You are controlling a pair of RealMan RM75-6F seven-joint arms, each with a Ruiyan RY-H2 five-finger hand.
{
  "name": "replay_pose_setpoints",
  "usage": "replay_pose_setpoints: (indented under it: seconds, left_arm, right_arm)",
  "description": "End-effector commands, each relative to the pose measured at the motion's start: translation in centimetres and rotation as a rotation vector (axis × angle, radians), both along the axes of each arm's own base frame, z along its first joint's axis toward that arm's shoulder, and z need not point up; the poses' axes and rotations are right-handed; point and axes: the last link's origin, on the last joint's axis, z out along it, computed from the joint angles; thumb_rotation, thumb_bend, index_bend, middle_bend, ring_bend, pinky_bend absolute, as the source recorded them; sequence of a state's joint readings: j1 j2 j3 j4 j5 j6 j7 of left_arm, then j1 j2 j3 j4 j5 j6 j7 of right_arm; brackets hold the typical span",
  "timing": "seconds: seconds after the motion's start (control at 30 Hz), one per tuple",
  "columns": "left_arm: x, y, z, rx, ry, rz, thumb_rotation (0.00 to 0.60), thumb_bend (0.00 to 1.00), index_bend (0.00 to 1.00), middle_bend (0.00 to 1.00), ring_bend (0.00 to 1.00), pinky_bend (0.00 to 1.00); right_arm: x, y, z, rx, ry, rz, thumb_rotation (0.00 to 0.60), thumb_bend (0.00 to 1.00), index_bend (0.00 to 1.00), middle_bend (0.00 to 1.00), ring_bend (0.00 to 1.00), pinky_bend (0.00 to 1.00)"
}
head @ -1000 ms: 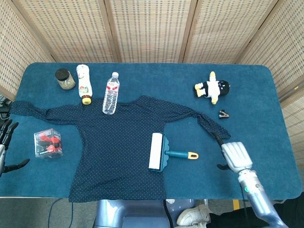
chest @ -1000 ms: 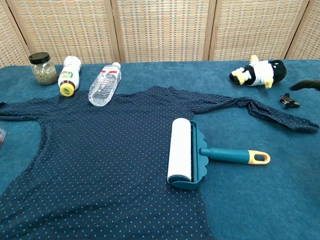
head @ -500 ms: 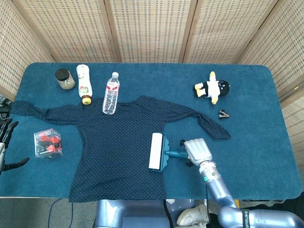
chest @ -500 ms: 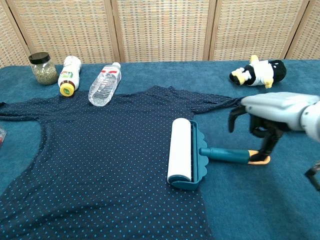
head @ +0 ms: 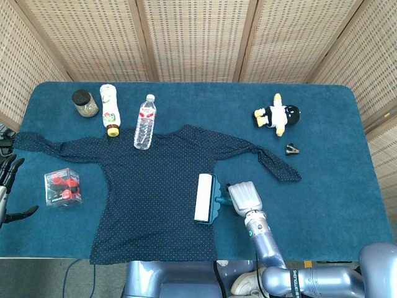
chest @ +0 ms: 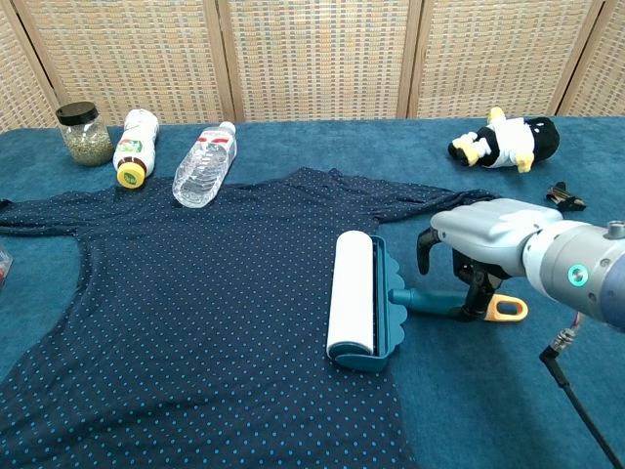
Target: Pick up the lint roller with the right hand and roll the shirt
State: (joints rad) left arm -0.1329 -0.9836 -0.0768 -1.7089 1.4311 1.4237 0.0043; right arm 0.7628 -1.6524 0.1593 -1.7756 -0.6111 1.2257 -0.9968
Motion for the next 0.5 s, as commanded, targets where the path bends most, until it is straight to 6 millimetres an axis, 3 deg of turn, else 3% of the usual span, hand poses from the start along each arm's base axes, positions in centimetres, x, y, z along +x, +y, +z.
replay_pose_setpoints:
  seconds: [0.03,0.5]
  left_arm:
    - [0.0,0.0,0.0,-0.001,-0.001,0.0,0.6,0.0,0.0,0.0,0.0,0.0]
    - [-0.2,0.2,0.1,-0.004,-0.006,0.008,0.6,0.0,0.0,0.0,0.0,0.0]
  right_arm:
    - [0.0,0.1,-0.2,0.001,0.003,0.0,0.6,0.42,0.36,1.0,1.0,1.0]
    - [-0.2,-0.1,-2.3,-0.007,0.024,0.006,0.6,0.43,0.41,1.0,1.0,1.0]
